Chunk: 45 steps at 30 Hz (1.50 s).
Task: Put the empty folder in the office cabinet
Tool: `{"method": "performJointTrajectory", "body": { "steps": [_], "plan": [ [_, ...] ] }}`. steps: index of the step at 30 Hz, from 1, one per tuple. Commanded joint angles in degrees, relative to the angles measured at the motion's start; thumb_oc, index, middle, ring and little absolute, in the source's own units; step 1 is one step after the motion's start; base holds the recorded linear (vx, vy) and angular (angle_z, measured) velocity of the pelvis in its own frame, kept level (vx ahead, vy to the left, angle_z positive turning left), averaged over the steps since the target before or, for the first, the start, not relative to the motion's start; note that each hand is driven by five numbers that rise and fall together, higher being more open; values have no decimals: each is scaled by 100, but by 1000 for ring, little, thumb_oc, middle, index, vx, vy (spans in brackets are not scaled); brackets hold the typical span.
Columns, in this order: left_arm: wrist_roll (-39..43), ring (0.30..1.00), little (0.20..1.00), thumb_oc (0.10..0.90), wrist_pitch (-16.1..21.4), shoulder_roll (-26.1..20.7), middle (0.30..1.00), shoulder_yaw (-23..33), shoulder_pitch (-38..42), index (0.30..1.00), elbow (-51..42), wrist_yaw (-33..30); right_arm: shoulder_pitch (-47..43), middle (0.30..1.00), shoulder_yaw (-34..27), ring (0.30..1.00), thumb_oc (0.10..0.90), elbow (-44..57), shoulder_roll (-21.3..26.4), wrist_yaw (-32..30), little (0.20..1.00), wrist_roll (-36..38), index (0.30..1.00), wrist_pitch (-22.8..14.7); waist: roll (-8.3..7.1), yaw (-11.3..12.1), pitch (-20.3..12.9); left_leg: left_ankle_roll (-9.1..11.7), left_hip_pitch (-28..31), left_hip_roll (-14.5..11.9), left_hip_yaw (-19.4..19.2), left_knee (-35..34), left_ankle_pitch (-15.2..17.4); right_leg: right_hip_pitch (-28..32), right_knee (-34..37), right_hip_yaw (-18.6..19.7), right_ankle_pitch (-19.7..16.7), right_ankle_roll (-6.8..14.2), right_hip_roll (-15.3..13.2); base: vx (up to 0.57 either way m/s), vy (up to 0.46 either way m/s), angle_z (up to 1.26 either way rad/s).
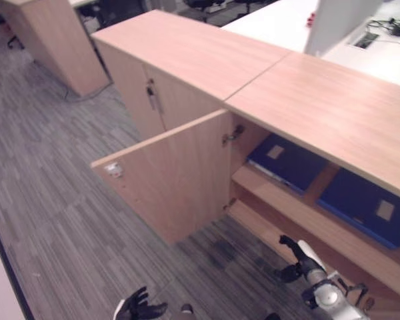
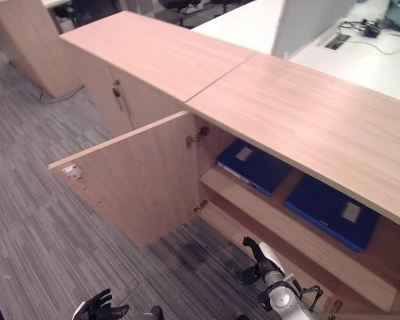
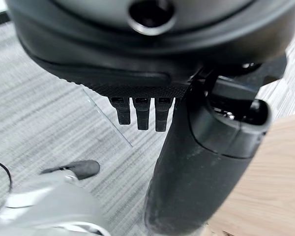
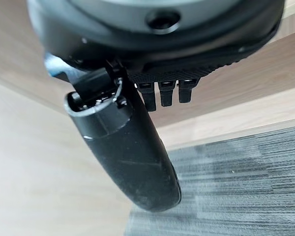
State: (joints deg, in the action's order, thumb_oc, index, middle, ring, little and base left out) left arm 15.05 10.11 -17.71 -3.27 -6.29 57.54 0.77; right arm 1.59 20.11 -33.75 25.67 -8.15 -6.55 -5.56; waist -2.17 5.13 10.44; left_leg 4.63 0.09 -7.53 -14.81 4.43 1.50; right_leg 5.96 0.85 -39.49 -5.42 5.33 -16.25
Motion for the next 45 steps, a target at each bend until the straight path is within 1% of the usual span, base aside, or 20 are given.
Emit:
{"method": "performJointTrajectory", "body": {
  "steps": [1, 2, 7, 8, 9, 10, 11, 12, 13, 14, 15, 16, 18, 20, 25, 29, 34, 39, 42, 45],
  "plan": [
    [-221, 900, 900, 800, 136, -56, 900, -168, 130, 900, -6, 28, -470, 900, -121, 900, 800, 214, 148, -174, 900, 53, 900, -268, 200, 91, -382, 217, 247, -414, -8, 90, 312, -121, -498, 388, 692, 197, 181, 24, 148, 51],
    [-317, 900, 900, 800, 111, -95, 900, -165, 109, 900, -34, 28, -403, 900, -171, 900, 800, 187, 62, -172, 900, 77, 900, -233, 156, 154, -411, 143, 300, -321, 43, -33, 361, -93, -530, 338, 592, 263, 80, 14, 103, 51],
    [-408, 900, 900, 800, 94, -162, 900, -161, 103, 900, -37, 46, -487, 900, -183, 900, 800, -47, -102, -197, 900, 67, 900, -182, 102, 282, -413, 2, 338, -88, 121, -233, 393, -203, -801, 257, 459, 416, -189, -1, 157, 21],
    [-413, 900, 900, 800, 93, -183, 900, -133, 88, 900, -40, 44, -533, 900, -165, 900, 800, -65, -134, -184, 900, 41, 900, -156, 108, 334, -387, -52, 362, -29, 132, -274, 418, -269, -966, 204, 391, 473, -297, 3, 206, 5],
    [-466, 900, 900, 800, 116, -247, 900, -62, 72, 900, -25, 30, -584, 900, -158, 900, 800, -130, -216, -184, 900, 27, 900, -145, 83, 429, -317, -180, 454, 142, 168, -407, 454, -364, -1312, 213, 325, 641, -532, 15, 217, 7],
    [-499, 900, 900, 800, 119, -273, 900, -69, 86, 900, -10, 30, -558, 900, -185, 900, 800, -154, -253, -194, 900, 69, 900, -144, 82, 432, -306, -202, 470, 180, 230, -448, 453, -385, -1428, 276, 316, 681, -559, -60, 172, 10],
    [-505, 900, 900, 800, 124, -291, 900, -121, 124, 900, -20, 22, -509, 900, -261, 900, 800, -186, -304, -215, 900, 137, 900, -139, 42, 354, -250, -240, 409, 280, 301, -509, 279, -506, -1512, 418, 178, 641, -559, -78, 68, 25],
    [-472, 900, 900, 800, 135, -311, 900, -179, 187, 900, -24, 0, -467, 900, -326, 900, 800, -193, -328, -234, 900, 225, 900, -140, 51, 205, -253, -235, 402, 317, 521, -605, 209, -648, -1506, 1029, 302, 635, -319, -41, 139, 74],
    [-370, 900, 900, 800, 162, -371, 900, -273, 339, 900, -58, -42, -387, 900, -371, 900, 800, -249, -359, -270, 900, 426, 900, -170, 100, 2, -257, -242, 406, 436, 905, -781, 91, -830, -1293, 2209, 727, 604, 289, 52, 107, 120],
    [-349, 900, 900, 800, 173, -355, 900, -324, 386, 900, -51, -36, -356, 900, -385, 900, 800, -319, -368, -270, 900, 508, 900, -199, 91, -13, -252, -260, 366, 495, 1050, -772, 70, -744, -1119, 2377, 768, 530, 387, 56, 94, 148],
    [-349, 900, 900, 800, 173, -355, 900, -324, 391, 900, -50, -36, -361, 900, -387, 900, 800, -321, -368, -270, 900, 509, 900, -201, 90, -17, -263, -261, 337, 495, 1055, -765, 53, -754, -1089, 2370, 735, 527, 390, 42, -39, 139],
    [-435, 900, 900, 800, 179, -398, 900, -389, 476, 900, -5, -65, -247, 900, -396, 900, 800, -276, -335, -243, 900, 531, 900, -224, 68, -22, -349, -277, 260, 568, 1294, -821, 11, -581, -806, 2437, 796, 401, 504, 31, -43, 102],
    [-485, 900, 900, 800, 186, -408, 900, -399, 494, 900, 6, -73, -186, 900, -384, 900, 800, -278, -329, -215, 900, 494, 900, -225, 73, -42, -393, -269, 269, 570, 1355, -833, 14, -491, -665, 2429, 787, 388, 549, 63, -41, 69],
    [-533, 900, 900, 800, 218, -358, 900, -380, 454, 900, -37, -112, -64, 900, -387, 900, 800, -339, -321, -156, 900, 457, 900, -225, 75, -28, -529, -234, 312, 559, 1379, -856, 27, -237, -293, 2432, 709, 399, 594, 91, -22, 50],
    [-580, 900, 900, 800, 240, -292, 900, -394, 369, 900, -166, -137, 87, 900, -423, 900, 800, -336, -349, -127, 900, 544, 900, -238, 76, -6, -573, -199, 387, 530, 1458, -883, 19, -35, -116, 2340, 691, 384, 600, 35, -9, 2],
    [-573, 900, 900, 800, 269, -242, 900, -411, 308, 900, -422, -170, 290, 900, -518, 900, 800, -333, -450, -74, 900, 754, 900, -261, 83, -63, -626, -172, 467, 528, 1503, -907, 44, 78, 0, 2279, 661, 382, 586, 16, -9, 8],
    [-543, 900, 900, 800, 316, -263, 900, -422, 391, 900, -669, -234, 382, 900, -522, 900, 800, -314, -488, -15, 900, 826, 900, -285, 85, -120, -653, -161, 507, 516, 1474, -919, 57, 100, 40, 2254, 644, 377, 584, 22, -3, 4],
    [-633, 900, 900, 800, 374, -431, 900, -460, 750, 900, -889, -372, 431, 900, -445, 900, 800, -254, -476, 55, 900, 818, 900, -286, 96, -248, -695, -158, 611, 508, 1392, -943, 94, 126, 55, 2350, 630, 383, 576, 37, 8, -2],
    [-463, 900, 900, 800, 428, -729, 900, -345, 1273, 900, -1006, -545, 417, 900, -297, 900, 800, -164, -411, 142, 900, 740, 900, -277, 107, -415, -723, -168, 707, 488, 1225, -943, 161, 83, 12, 2500, 589, 412, 561, 61, 27, -15],
    [-273, 900, 900, 800, 435, -896, 900, -232, 1497, 900, -1008, -581, 445, 900, -233, 900, 800, -66, -369, 185, 900, 688, 900, -272, 110, -479, -724, -172, 754, 488, 1139, -943, 185, 58, -9, 2572, 570, 427, 558, 41, 21, -32]
  ]
}}
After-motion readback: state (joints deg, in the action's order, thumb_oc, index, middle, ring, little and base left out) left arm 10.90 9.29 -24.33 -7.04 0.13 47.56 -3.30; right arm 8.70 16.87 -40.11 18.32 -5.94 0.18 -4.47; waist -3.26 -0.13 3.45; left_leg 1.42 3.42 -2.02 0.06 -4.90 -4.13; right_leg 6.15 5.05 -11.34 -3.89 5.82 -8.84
